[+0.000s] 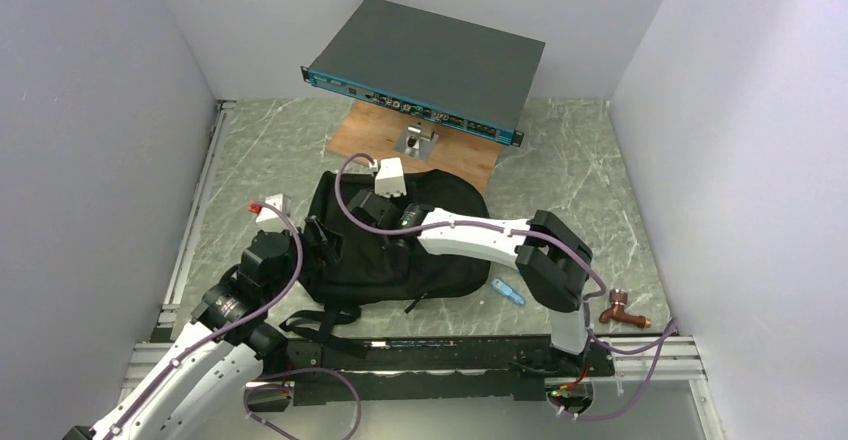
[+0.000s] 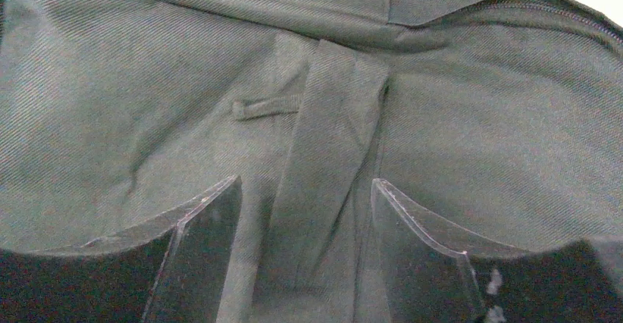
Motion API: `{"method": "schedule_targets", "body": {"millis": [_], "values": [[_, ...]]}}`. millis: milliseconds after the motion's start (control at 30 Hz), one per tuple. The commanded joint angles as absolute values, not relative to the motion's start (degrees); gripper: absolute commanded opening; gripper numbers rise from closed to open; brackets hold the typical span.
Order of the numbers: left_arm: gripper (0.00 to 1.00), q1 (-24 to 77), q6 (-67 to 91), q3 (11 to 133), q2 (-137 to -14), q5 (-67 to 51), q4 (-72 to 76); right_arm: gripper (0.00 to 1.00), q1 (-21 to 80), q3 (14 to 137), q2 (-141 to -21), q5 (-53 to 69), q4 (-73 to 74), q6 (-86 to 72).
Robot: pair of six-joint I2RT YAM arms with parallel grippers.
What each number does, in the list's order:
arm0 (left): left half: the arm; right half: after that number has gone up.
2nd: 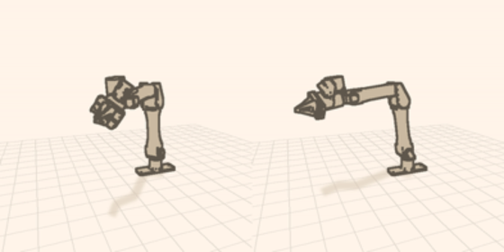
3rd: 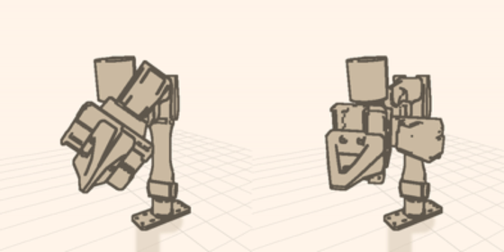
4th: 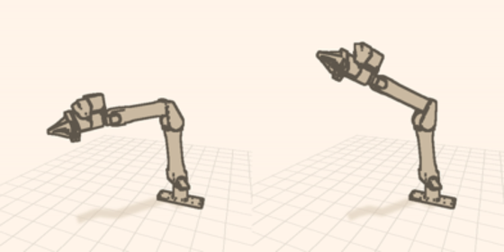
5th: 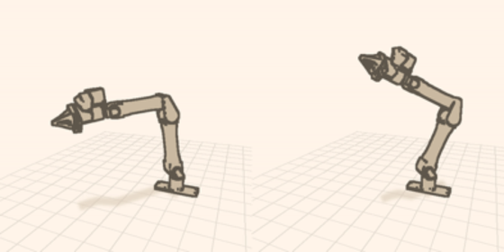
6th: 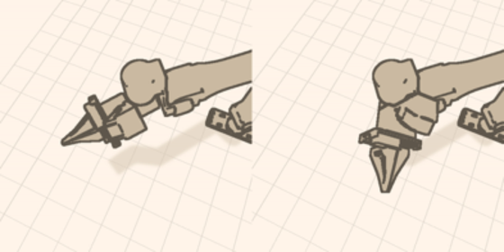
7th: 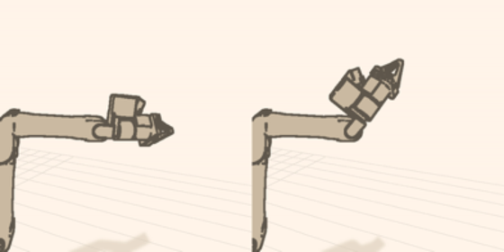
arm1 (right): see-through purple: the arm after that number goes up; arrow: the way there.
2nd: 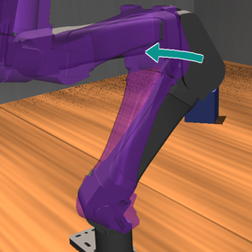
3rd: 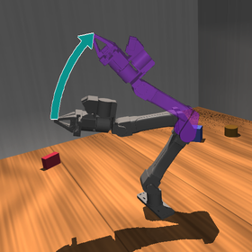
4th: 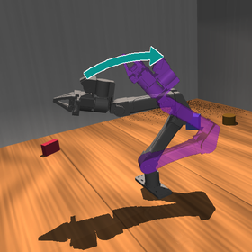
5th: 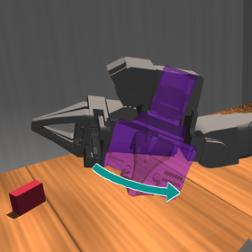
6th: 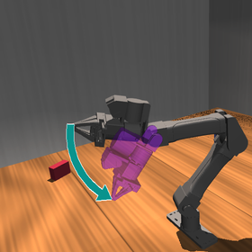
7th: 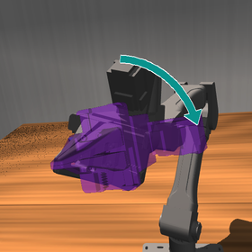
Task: Pack the student bag
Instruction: Unzip the student bag at the center of the board.
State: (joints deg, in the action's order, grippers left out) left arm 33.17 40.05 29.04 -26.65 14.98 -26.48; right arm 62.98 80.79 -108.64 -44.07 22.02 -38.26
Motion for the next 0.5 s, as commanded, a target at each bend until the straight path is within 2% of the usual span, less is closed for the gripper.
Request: {"method": "schedule_targets", "body": {"millis": [0, 100, 167, 367, 467], "values": [[0.86, 32.86, 40.74, 28.32, -26.33, 16.18, -26.77, 0.66, 60.4, 84.14, -110.44, -45.12, 24.3, -37.97], [0.86, 32.87, 40.64, 29.33, -27.85, 15.18, -26.72, 0.61, 58.66, 81.55, -109.54, -40.65, 21.32, -37.66], [0.87, 32.87, 40.4, 30.05, -29.19, 13.88, -26.35, 0.5, 58.09, 79.58, -107.97, -39.42, 19.83, -37.94], [0.86, 32.87, 38.28, 32.05, -35.73, 11.19, -22.4, 0.01, 55.7, 67.63, -98.63, -31.59, 7.91, -36.9], [0.86, 32.87, 37.07, 34.29, -39.85, 10.02, -20.62, 0.0, 54.9, 61.31, -93.94, -29.76, 1.22, -37.16]]}}
